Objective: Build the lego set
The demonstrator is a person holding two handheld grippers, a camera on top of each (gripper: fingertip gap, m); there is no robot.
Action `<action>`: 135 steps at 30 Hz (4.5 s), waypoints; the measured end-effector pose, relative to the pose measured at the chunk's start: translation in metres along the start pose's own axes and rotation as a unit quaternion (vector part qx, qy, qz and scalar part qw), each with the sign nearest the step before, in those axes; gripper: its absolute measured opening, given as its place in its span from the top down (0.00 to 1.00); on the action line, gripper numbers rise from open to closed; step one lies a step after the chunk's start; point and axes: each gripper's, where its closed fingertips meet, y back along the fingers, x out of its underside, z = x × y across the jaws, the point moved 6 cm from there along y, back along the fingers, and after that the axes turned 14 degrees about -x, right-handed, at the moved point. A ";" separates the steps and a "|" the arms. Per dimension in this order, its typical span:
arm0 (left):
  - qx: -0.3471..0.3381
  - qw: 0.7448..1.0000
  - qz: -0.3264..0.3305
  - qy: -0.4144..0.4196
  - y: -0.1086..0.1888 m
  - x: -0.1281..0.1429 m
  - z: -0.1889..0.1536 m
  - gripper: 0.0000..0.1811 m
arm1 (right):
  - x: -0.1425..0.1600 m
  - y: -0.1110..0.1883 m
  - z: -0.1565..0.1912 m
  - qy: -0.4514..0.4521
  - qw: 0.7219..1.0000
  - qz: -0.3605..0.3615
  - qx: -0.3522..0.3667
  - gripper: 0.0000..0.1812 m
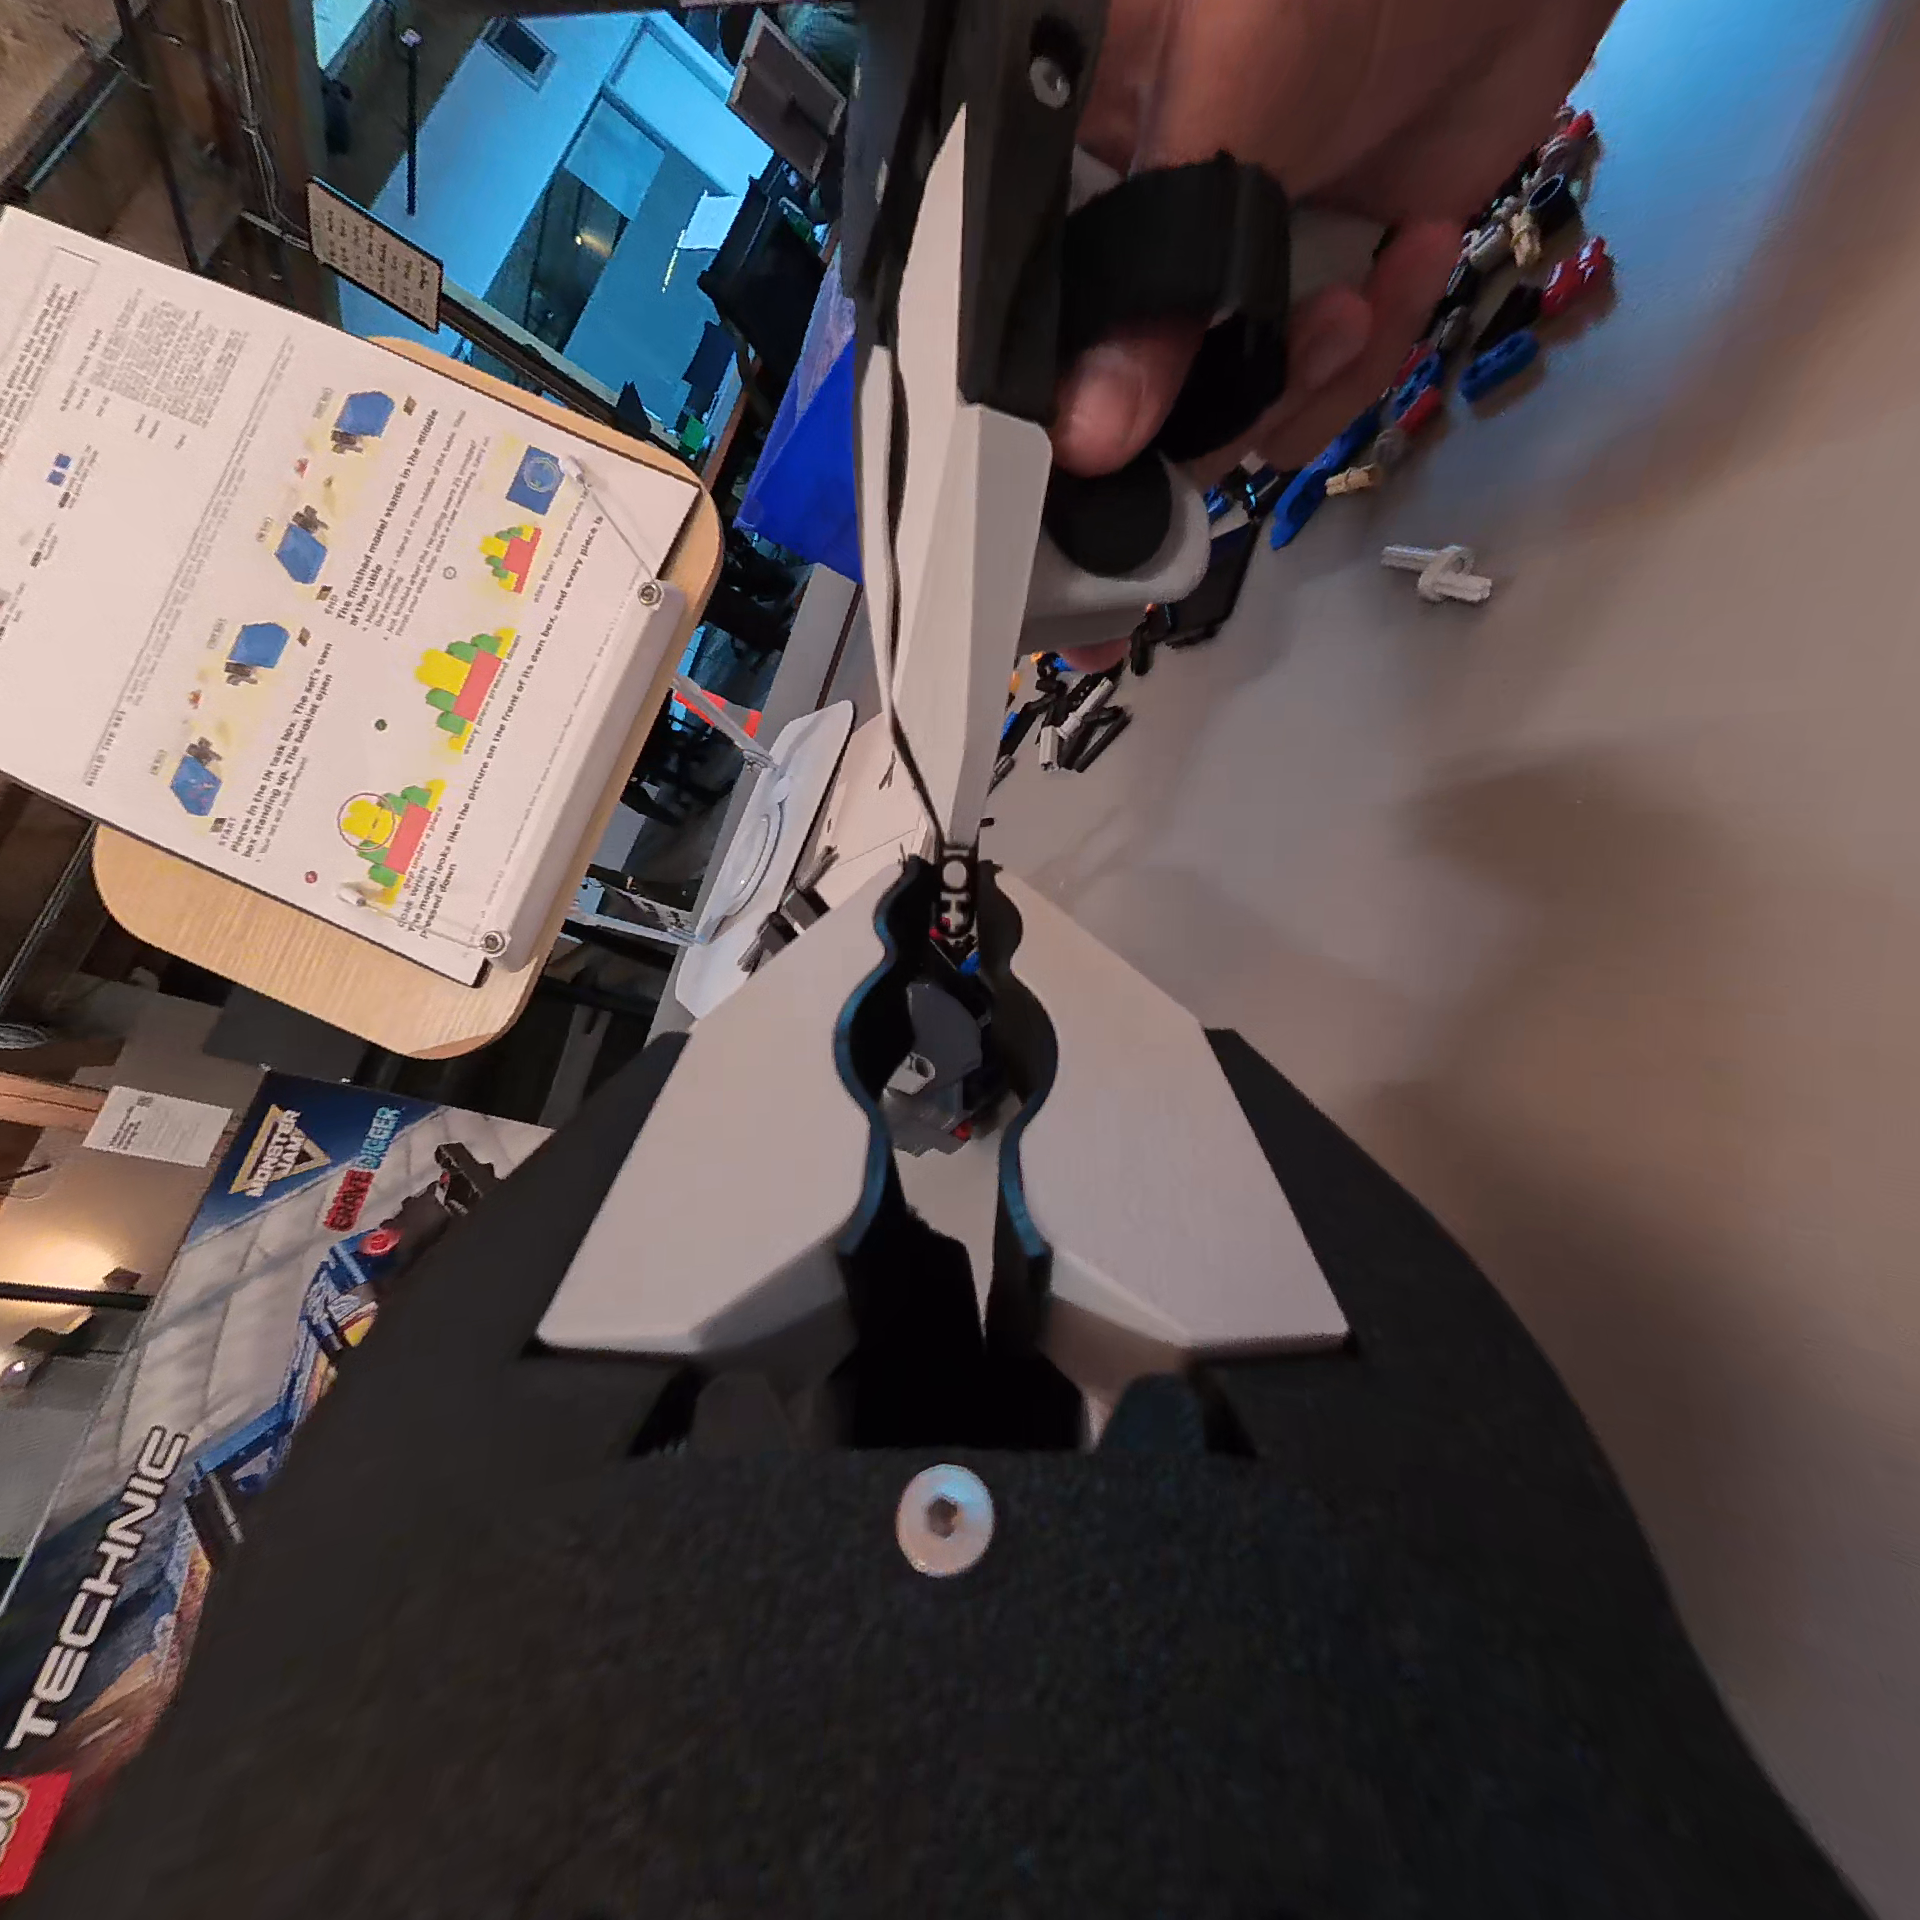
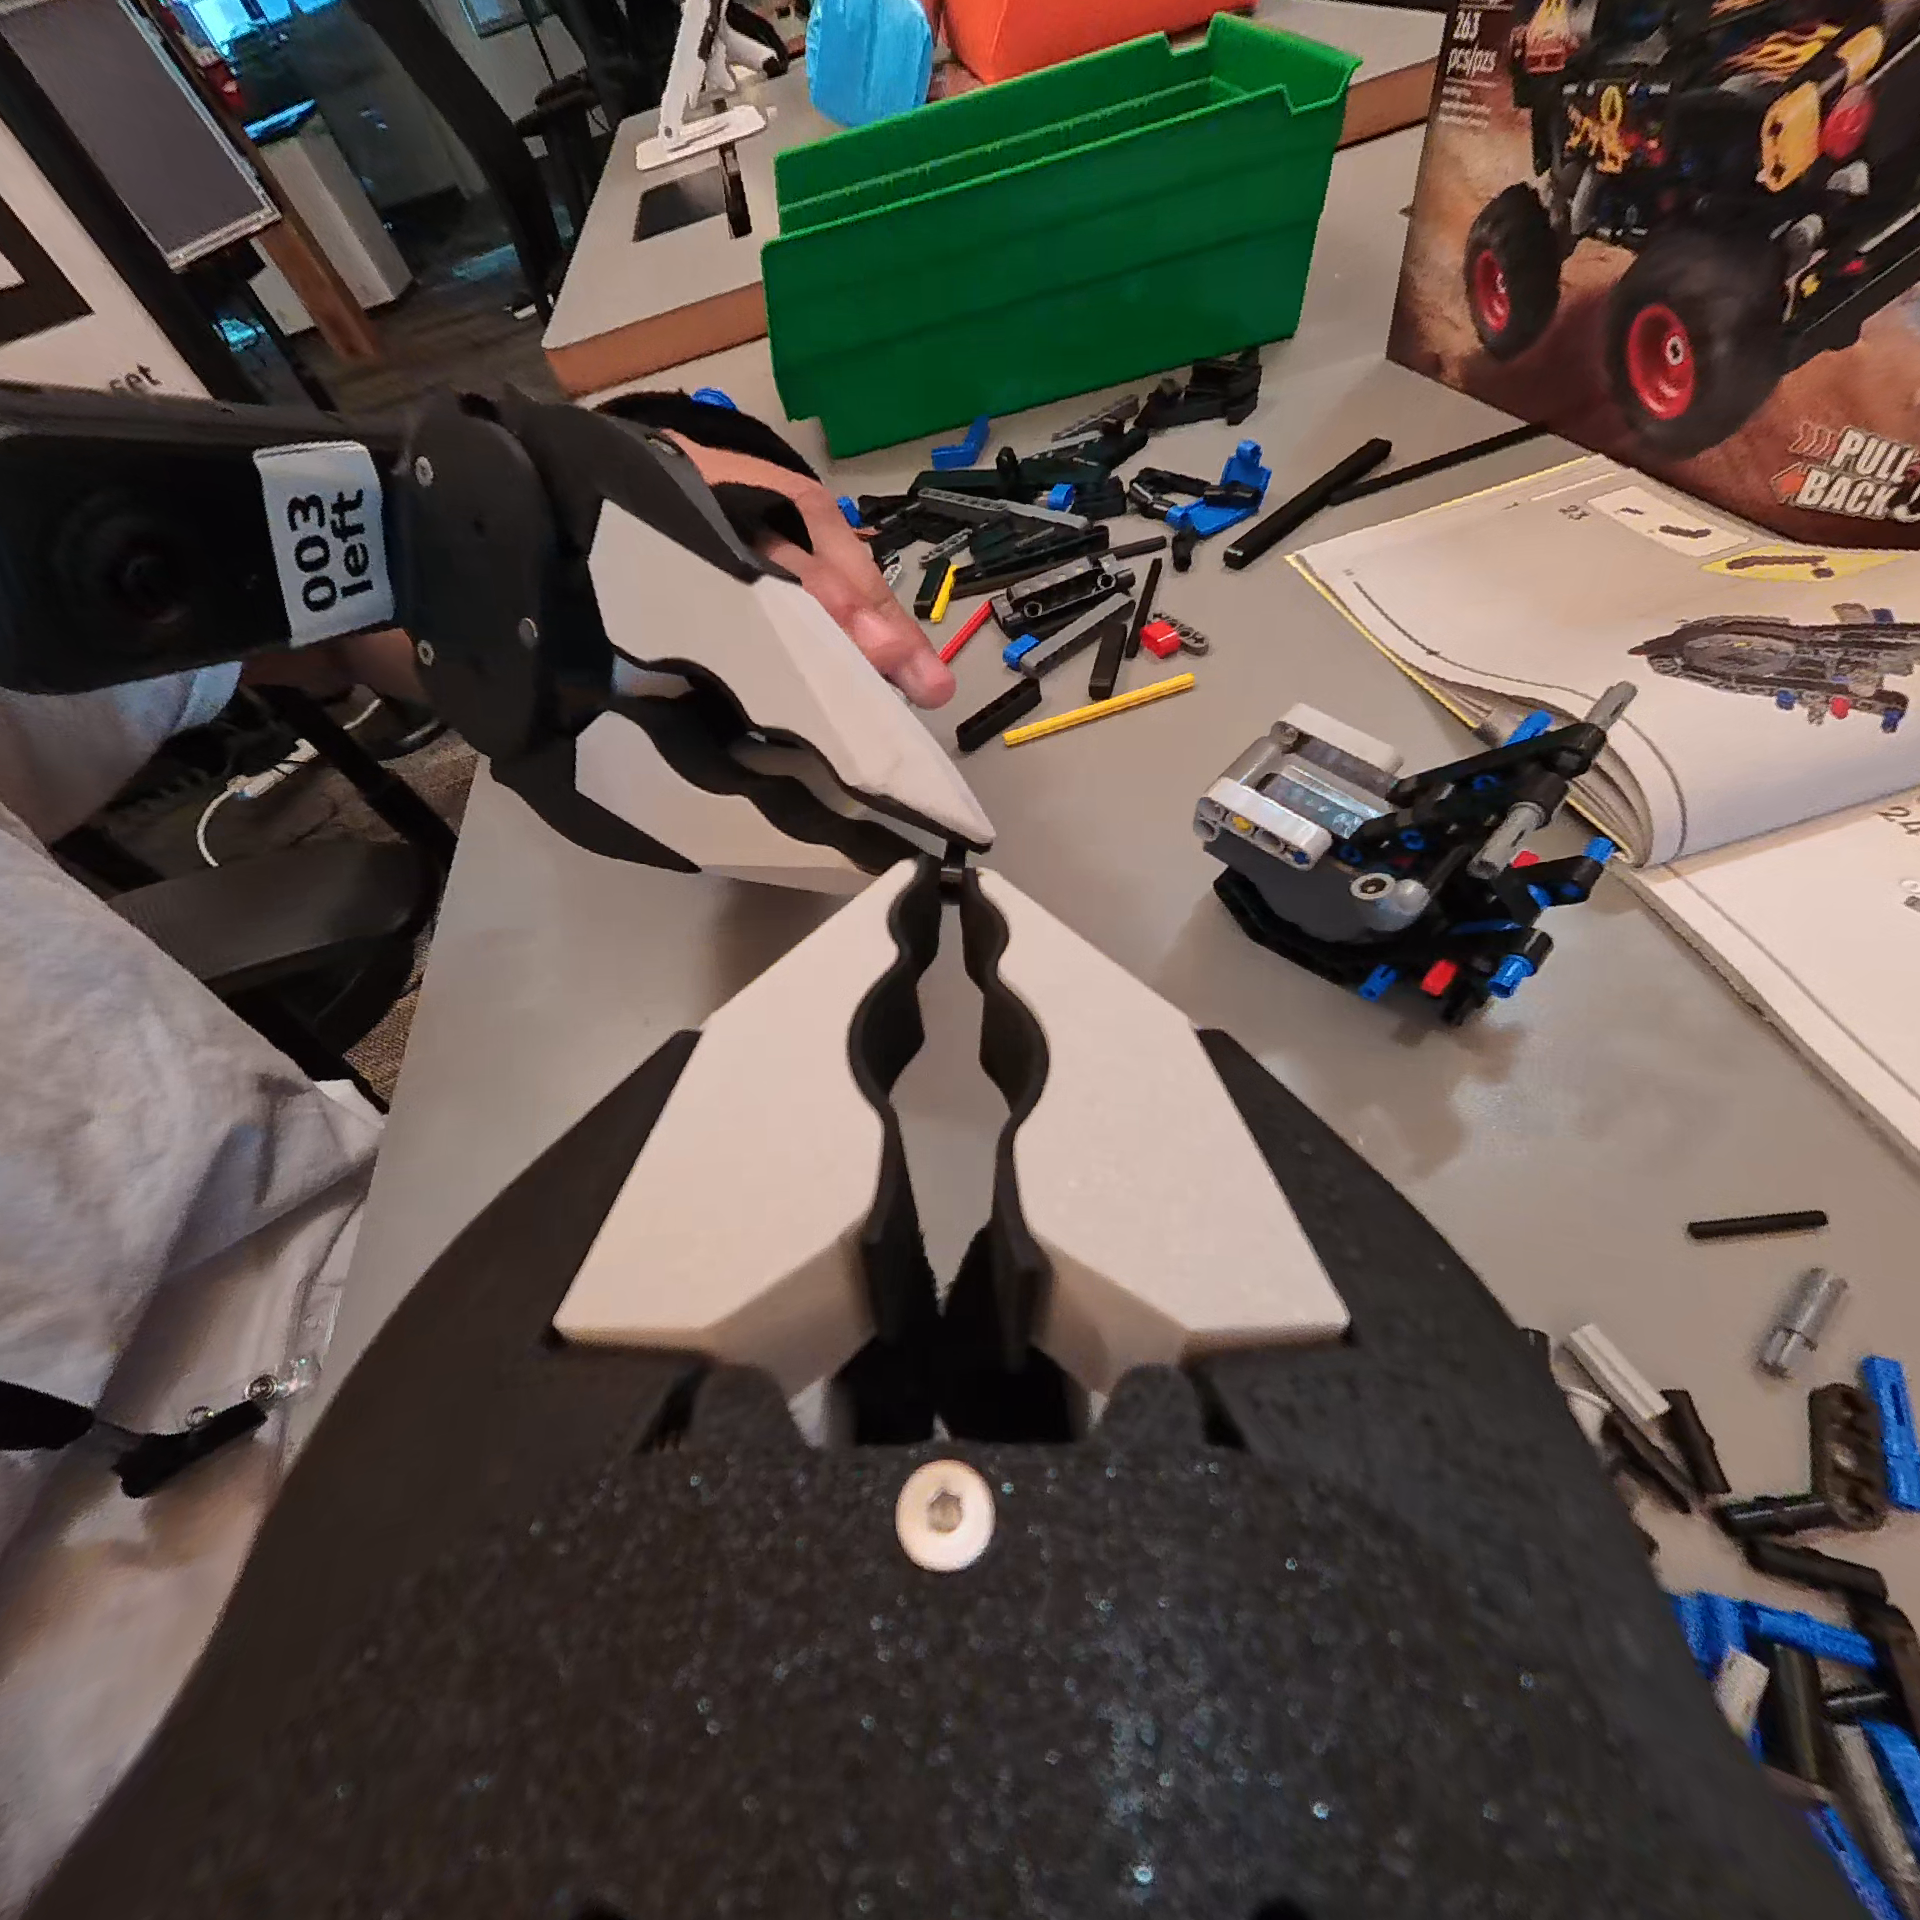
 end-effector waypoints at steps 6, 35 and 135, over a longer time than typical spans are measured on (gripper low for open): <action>-0.002 1.000 0.002 -0.003 0.000 -0.003 -0.004 0.97 | 0.003 -0.005 -0.002 -0.013 1.000 0.001 0.002 0.99; 0.160 0.969 -0.040 0.182 0.007 -0.020 -0.019 0.97 | 0.076 0.065 0.014 0.062 0.958 0.268 -0.078 0.86; 0.350 0.899 -0.030 0.262 0.014 -0.008 -0.025 0.97 | 0.040 0.003 0.033 0.183 0.952 0.202 -0.139 0.99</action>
